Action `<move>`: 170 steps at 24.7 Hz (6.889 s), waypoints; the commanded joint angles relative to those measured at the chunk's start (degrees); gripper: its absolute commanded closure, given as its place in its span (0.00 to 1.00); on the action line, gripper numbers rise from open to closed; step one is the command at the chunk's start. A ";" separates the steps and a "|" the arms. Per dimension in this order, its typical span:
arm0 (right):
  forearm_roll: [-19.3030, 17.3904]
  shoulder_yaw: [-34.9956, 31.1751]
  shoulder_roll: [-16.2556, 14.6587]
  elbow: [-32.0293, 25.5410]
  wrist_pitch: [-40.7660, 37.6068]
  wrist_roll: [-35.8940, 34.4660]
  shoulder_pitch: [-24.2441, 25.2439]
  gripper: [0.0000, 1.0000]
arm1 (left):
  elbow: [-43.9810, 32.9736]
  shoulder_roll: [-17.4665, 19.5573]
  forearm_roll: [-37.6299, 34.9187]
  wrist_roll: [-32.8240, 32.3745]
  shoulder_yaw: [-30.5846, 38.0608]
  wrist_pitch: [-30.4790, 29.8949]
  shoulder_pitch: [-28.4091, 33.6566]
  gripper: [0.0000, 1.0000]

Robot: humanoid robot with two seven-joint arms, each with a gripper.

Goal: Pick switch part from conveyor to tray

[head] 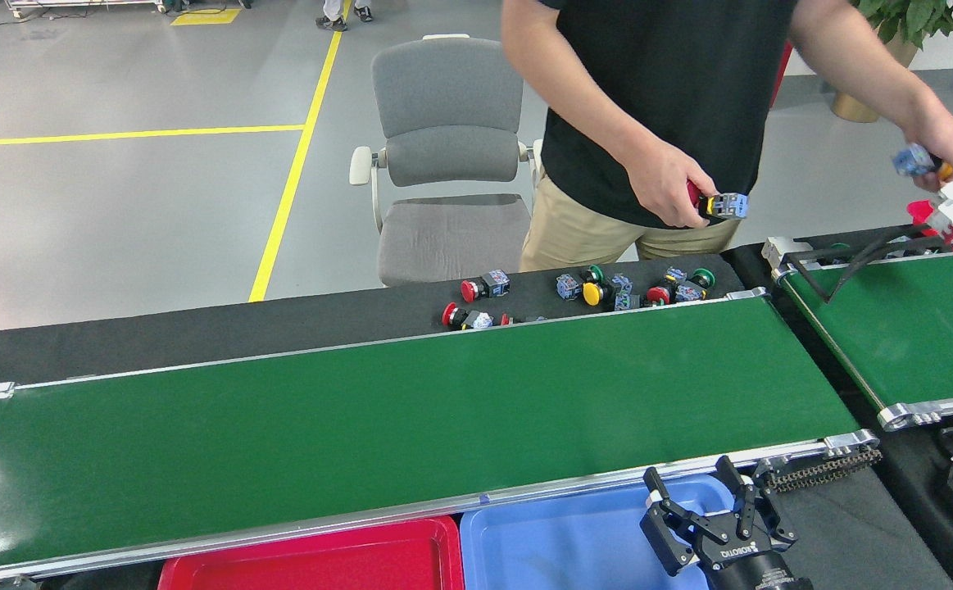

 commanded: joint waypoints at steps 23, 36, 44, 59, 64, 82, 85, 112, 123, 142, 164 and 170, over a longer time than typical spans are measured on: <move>1.87 -0.79 0.08 0.05 1.92 -0.34 -0.35 0.02 | -0.03 0.51 0.25 0.53 0.96 0.13 -0.38 0.00; 5.65 -0.62 -0.45 1.46 3.24 -0.34 -0.26 0.02 | -0.03 0.95 0.25 0.53 0.87 0.04 -0.73 0.00; 5.39 -0.53 -0.45 2.16 3.07 -0.34 -0.52 0.01 | -0.03 0.95 0.25 0.53 0.87 -0.05 -0.73 0.00; 5.65 -2.20 -2.39 10.24 5.97 0.27 -8.87 0.02 | 0.06 0.77 0.16 0.53 0.96 -0.05 -0.64 0.00; 5.30 -2.29 -3.00 16.48 5.97 0.45 -13.80 0.02 | 0.06 0.77 0.16 0.53 0.87 -0.05 -0.64 0.00; 5.30 -1.32 -0.89 29.93 5.97 0.45 -25.31 0.02 | -0.03 1.12 -0.02 0.53 0.17 -0.13 -1.26 0.00; 5.39 0.87 0.43 33.01 7.11 0.45 -28.38 0.02 | -0.03 1.12 -0.02 0.53 0.08 -0.13 -1.43 0.00; 2.40 8.70 -4.76 12.71 -13.54 -6.23 -16.87 0.99 | -0.38 0.95 0.07 0.53 1.57 -0.13 -0.47 0.00; 0.64 0.09 -7.83 7.08 -33.32 -7.81 -2.11 0.00 | -0.12 0.95 0.07 0.53 1.48 -0.13 -0.55 0.00; 11.19 4.39 4.65 8.75 8.78 -0.26 -10.89 0.01 | -0.73 1.12 0.07 0.53 0.87 -0.22 -1.26 0.00; 11.63 13.53 10.62 31.95 15.02 0.36 -29.44 0.01 | -0.73 1.91 -0.02 0.44 0.69 -0.22 -1.96 0.00; 11.54 14.59 13.61 36.61 15.28 0.36 -32.25 0.01 | -0.56 2.26 -0.10 0.36 0.69 -0.31 -2.31 0.00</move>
